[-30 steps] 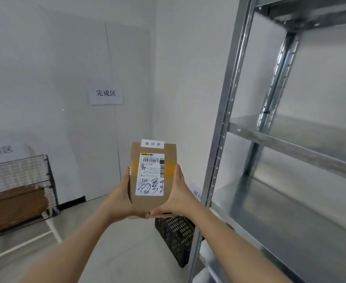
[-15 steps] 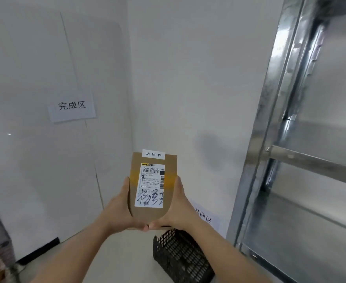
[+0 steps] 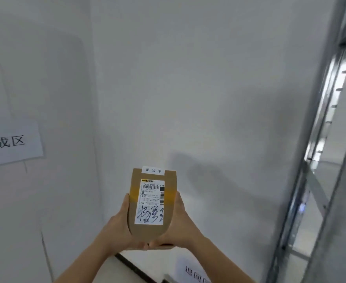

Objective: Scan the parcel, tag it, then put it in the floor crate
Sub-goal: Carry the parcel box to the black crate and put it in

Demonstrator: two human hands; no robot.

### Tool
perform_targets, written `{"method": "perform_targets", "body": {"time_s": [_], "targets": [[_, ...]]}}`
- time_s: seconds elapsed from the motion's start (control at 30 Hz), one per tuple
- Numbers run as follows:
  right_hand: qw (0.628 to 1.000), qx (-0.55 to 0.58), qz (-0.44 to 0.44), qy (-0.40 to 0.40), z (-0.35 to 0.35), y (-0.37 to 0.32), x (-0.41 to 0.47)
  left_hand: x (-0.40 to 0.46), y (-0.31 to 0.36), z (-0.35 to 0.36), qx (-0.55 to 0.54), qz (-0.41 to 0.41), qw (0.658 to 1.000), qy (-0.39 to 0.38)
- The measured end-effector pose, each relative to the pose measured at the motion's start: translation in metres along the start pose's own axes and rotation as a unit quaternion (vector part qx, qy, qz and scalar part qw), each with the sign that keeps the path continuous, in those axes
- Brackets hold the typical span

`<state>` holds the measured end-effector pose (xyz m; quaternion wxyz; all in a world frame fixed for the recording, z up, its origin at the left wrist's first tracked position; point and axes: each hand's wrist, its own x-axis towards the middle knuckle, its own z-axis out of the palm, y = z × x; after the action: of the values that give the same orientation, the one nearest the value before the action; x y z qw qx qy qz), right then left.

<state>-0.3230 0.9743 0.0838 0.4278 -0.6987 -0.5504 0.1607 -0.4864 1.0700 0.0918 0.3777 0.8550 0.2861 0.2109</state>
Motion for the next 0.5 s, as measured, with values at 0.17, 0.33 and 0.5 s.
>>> {"method": "perform_targets", "body": {"time_s": [0.17, 0.33, 0.5], "targets": [[0.999, 0.022, 0.028, 0.017, 0.007, 0.023, 0.065, 0.083, -0.042, -0.012, -0.001, 0.007, 0.999, -0.039], [0.994, 0.024, 0.084, 0.072, 0.014, 0.052, 0.12, 0.158, -0.065, -0.02, -0.028, 0.029, 0.994, -0.098], [0.979, 0.029, 0.134, 0.149, 0.022, 0.059, 0.151, 0.224, -0.076, -0.031, -0.018, 0.074, 0.983, -0.166]]}}
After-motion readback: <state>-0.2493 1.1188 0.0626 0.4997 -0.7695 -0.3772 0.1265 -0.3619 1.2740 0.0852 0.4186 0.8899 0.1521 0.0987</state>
